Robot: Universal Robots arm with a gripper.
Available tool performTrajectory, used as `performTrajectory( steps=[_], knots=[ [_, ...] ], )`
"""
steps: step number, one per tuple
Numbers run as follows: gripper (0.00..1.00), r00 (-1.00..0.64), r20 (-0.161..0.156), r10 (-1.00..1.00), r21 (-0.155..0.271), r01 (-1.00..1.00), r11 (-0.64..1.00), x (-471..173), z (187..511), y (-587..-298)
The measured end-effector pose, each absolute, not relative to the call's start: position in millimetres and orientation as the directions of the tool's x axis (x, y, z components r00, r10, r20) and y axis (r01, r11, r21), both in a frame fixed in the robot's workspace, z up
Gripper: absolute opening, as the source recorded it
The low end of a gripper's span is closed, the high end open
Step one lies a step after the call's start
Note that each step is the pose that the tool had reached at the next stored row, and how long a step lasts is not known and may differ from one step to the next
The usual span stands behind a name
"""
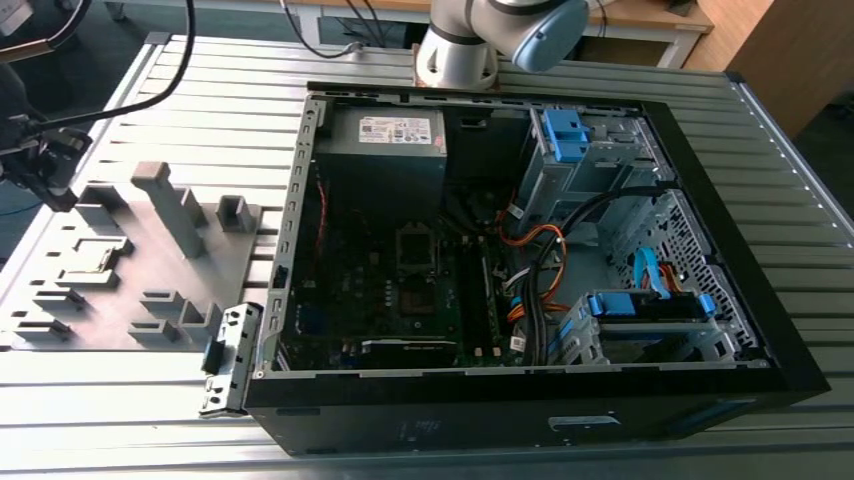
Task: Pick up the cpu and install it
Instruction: 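Pick up the cpu and move it towards the insertion slot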
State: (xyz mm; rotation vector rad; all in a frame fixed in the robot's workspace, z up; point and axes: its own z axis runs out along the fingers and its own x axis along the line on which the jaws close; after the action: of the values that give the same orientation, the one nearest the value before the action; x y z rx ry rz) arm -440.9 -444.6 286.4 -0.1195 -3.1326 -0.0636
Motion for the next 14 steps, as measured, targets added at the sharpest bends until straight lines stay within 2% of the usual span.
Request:
performTrajectory(
  steps=[14],
  knots=[
    [0.11,-0.998,0.008,0.07,0.04,0.07,0.997,-451.8,261.0,-446.0]
  ],
)
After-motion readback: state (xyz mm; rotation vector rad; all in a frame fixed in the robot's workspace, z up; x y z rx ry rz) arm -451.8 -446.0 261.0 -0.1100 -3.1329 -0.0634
